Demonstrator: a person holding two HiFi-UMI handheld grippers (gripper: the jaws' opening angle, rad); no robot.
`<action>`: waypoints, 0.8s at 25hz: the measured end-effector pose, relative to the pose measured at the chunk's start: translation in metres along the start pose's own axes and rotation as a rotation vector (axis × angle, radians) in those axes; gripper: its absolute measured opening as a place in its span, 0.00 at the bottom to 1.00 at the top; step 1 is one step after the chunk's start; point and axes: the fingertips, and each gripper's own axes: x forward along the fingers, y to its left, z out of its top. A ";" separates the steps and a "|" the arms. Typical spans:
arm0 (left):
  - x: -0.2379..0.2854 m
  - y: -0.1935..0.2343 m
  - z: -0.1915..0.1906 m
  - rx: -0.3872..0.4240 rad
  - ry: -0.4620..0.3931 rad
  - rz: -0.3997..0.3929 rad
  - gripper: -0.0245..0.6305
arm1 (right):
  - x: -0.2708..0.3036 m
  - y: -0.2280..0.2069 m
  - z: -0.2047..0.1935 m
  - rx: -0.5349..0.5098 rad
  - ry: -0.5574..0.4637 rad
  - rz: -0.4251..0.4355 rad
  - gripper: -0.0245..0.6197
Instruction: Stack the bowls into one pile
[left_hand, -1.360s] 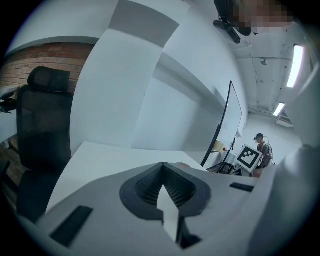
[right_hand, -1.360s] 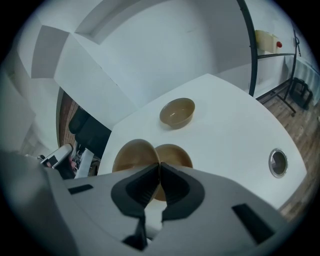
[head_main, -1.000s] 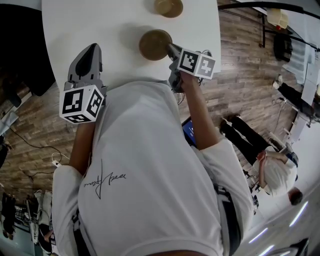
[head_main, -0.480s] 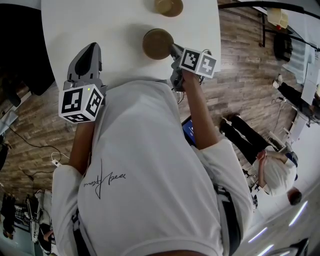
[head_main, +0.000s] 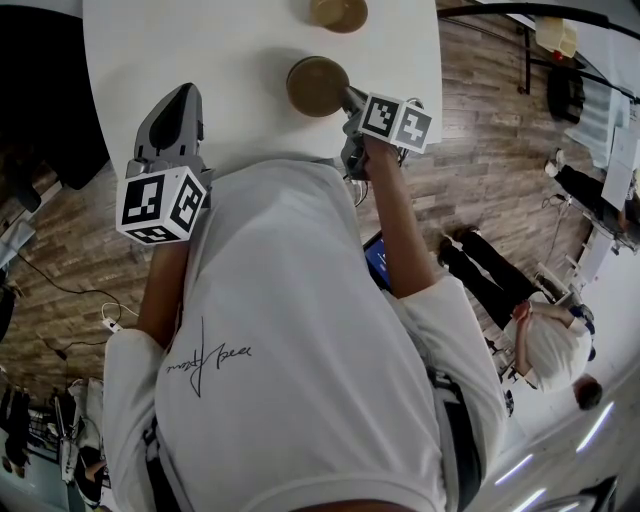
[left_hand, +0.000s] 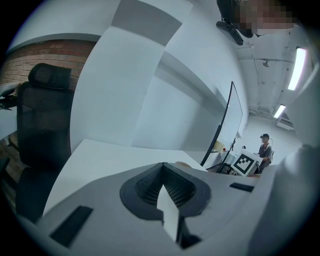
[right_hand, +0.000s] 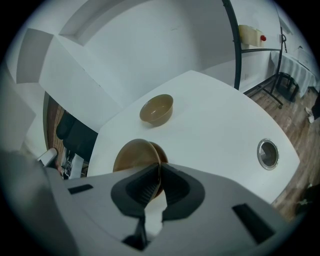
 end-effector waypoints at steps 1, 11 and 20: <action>0.000 0.000 0.000 -0.001 0.000 0.000 0.05 | 0.000 0.000 0.000 -0.001 0.000 -0.001 0.07; 0.001 0.001 0.000 -0.004 0.001 0.001 0.05 | 0.001 0.000 0.002 -0.027 -0.004 -0.013 0.08; 0.001 0.001 -0.001 -0.010 0.000 -0.004 0.05 | -0.002 0.006 0.004 -0.027 -0.017 0.020 0.16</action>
